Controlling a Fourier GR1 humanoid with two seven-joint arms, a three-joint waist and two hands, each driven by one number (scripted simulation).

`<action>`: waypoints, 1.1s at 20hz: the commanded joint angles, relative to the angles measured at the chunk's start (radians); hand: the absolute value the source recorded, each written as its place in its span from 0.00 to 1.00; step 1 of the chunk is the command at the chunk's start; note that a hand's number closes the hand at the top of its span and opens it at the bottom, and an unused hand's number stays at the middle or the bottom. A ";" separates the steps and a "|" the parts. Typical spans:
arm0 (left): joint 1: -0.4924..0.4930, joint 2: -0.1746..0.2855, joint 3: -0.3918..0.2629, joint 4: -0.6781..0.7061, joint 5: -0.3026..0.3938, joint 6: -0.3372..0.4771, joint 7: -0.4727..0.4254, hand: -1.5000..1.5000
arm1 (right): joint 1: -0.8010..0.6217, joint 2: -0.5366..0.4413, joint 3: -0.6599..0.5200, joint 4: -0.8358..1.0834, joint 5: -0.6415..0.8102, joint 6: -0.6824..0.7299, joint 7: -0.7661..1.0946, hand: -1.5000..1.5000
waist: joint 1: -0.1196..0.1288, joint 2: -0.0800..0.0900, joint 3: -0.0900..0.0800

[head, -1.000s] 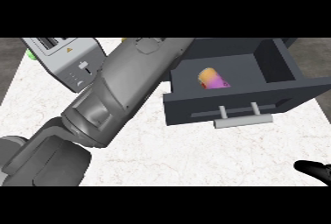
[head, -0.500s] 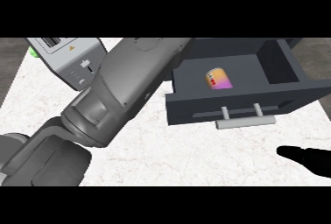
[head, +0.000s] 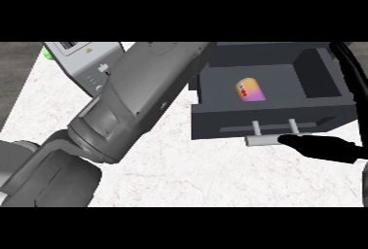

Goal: Pick up the can, place it into the drawer and close the drawer

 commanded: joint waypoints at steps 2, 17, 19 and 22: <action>-0.015 0.000 -0.019 0.016 -0.011 0.004 0.010 0.00 | -0.088 -0.011 0.076 0.183 0.150 -0.034 -0.049 0.00 | 0.027 -0.008 0.000; 0.023 0.056 0.028 -0.004 -0.038 -0.048 0.018 0.00 | -0.350 0.095 0.139 0.861 0.455 -0.347 -0.220 0.00 | 0.076 -0.014 -0.001; 0.038 0.098 0.028 -0.029 -0.039 -0.083 0.050 0.00 | -0.381 0.145 0.137 0.947 0.500 -0.431 -0.191 0.00 | 0.092 -0.017 -0.001; 0.078 0.108 0.029 -0.069 -0.048 -0.074 0.041 0.00 | -0.417 0.130 0.097 1.072 0.530 -0.526 -0.223 0.00 | 0.096 -0.018 -0.001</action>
